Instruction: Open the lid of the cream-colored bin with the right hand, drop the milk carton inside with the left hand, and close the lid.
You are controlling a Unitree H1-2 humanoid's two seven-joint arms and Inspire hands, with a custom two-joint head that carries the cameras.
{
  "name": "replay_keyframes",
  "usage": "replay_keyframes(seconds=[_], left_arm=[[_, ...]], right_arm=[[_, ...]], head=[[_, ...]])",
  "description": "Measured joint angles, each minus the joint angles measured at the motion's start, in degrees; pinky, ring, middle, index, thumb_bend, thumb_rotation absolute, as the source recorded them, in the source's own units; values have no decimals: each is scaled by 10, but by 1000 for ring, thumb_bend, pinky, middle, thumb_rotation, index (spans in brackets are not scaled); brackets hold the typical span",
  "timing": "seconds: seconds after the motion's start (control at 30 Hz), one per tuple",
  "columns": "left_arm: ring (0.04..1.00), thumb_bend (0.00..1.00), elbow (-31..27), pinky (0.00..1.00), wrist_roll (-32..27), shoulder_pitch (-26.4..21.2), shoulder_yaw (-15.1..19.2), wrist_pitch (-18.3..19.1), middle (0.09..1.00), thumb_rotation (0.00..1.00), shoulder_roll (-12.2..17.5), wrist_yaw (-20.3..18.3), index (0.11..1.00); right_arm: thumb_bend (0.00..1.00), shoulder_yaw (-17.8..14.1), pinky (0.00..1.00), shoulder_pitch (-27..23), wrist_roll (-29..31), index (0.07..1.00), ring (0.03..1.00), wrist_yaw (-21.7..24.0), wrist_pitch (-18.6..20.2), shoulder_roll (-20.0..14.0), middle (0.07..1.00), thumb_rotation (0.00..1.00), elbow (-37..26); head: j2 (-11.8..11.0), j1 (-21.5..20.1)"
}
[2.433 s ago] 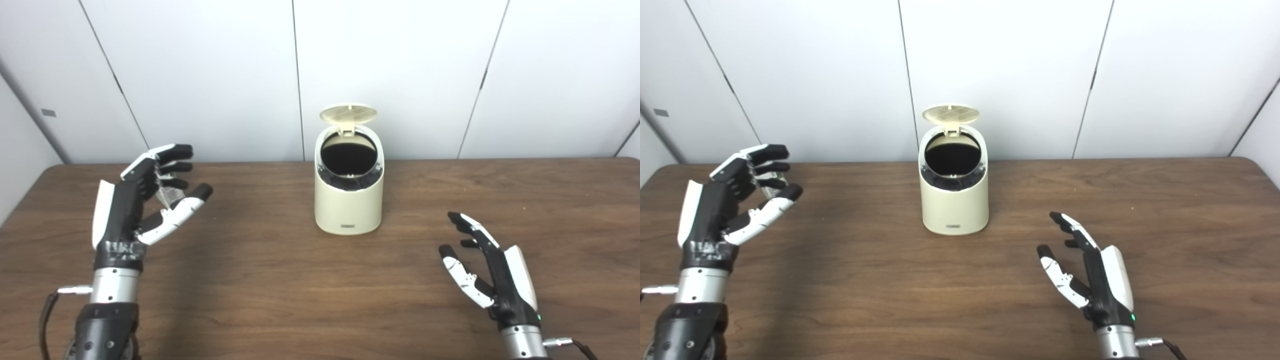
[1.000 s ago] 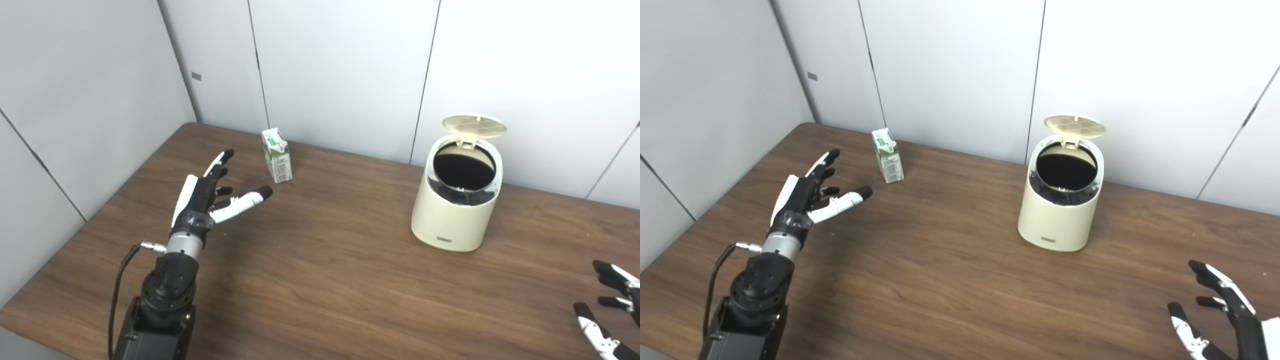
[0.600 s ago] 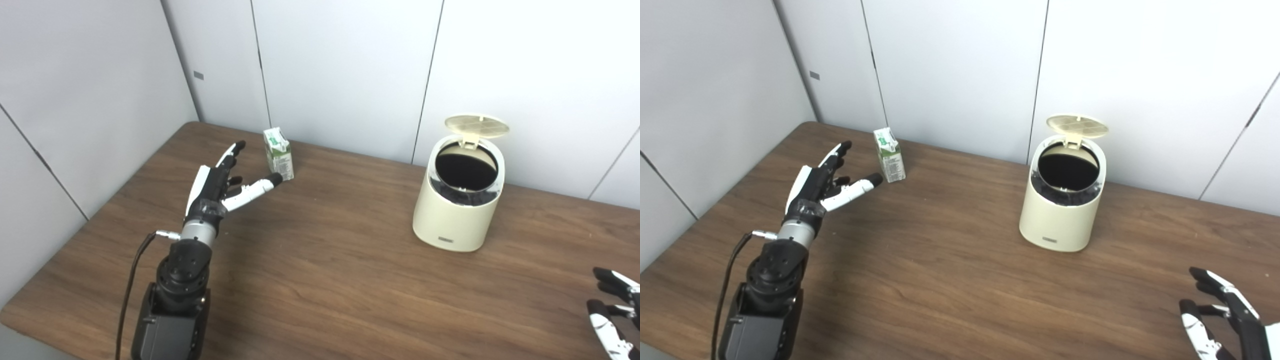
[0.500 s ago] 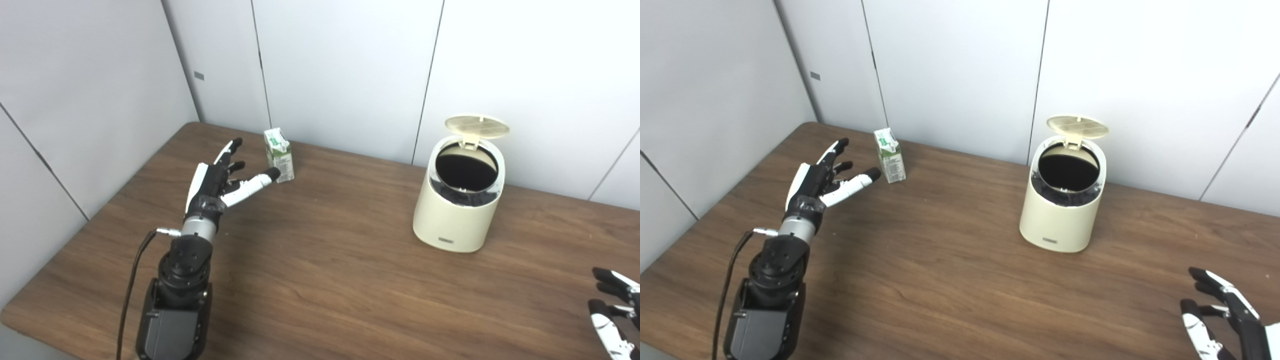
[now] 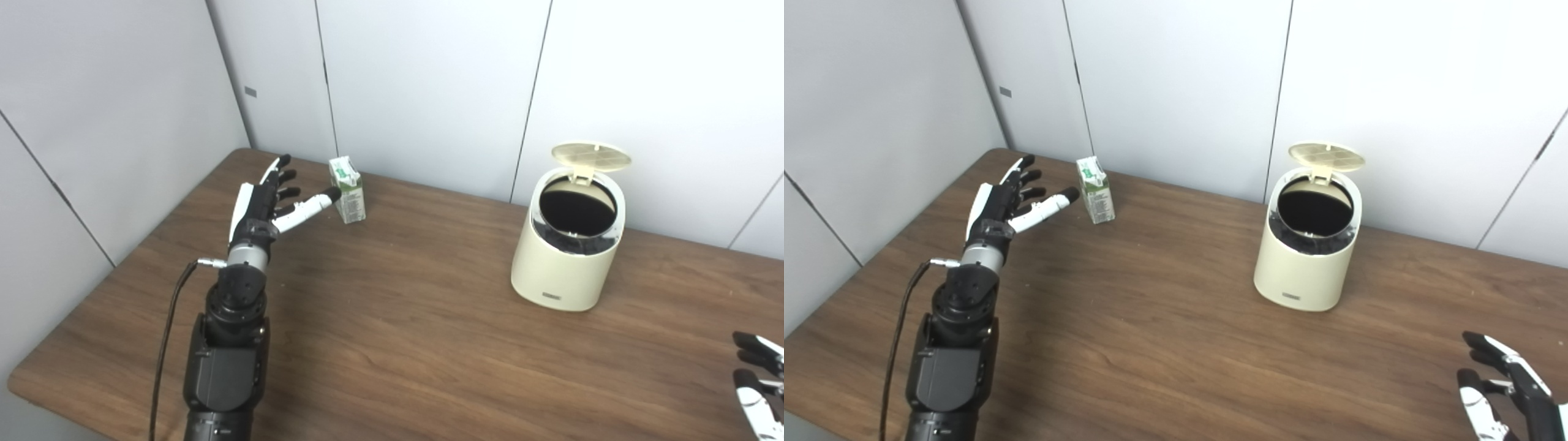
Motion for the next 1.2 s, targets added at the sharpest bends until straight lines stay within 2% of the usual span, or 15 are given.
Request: replay_keyframes(seconds=[0.03,0.17,0.23,0.43,0.57,0.8,1.03,1.1,1.13,1.17,1.2], left_arm=[[1000,1000,6,984,-7,-4,9,0,1000,470,-3,0,1000],[1000,1000,33,999,-14,-22,20,0,1000,481,-2,-1,1000],[1000,1000,49,1000,-2,-30,18,0,1000,429,4,-5,1000],[963,1000,99,870,42,-60,19,0,999,370,24,-33,1000],[987,1000,134,955,65,-77,27,0,1000,351,26,-60,1000],[973,1000,186,970,87,-101,27,0,991,320,34,-87,1000],[977,1000,217,953,75,-115,6,0,994,322,54,-84,1000],[995,1000,222,964,70,-116,-4,0,1000,272,57,-82,1000],[996,1000,223,964,68,-116,-8,0,1000,269,58,-81,1000],[955,1000,227,901,66,-116,-13,0,974,265,58,-79,1000],[941,1000,233,879,66,-117,-18,0,965,263,60,-76,1000]], right_arm=[[152,0,545,0,0,743,755,0,0,0,781,755,0],[165,1,533,0,-1,737,744,0,-2,1,773,771,0],[173,0,550,0,-1,747,759,0,-2,1,784,780,0],[156,0,555,1,1,748,763,1,-1,2,787,767,0],[151,0,555,1,-1,745,759,1,-1,3,781,768,-1],[168,0,545,8,0,737,753,0,-2,3,775,738,-5],[188,-4,549,21,1,742,759,1,0,3,779,747,-21],[193,-4,531,22,-6,736,743,1,2,3,773,832,-23],[192,-4,530,23,-15,736,742,1,5,3,773,836,-27],[138,-4,508,25,-24,730,736,1,9,3,768,792,-31],[120,-4,501,27,-29,727,734,1,16,3,767,774,-37]], head=[[-1,1],[-1,1],[-4,0],[-4,-1],[-4,-3],[-4,-9],[-4,-9],[-9,-10],[-9,-10],[-9,-10],[-11,-11]])
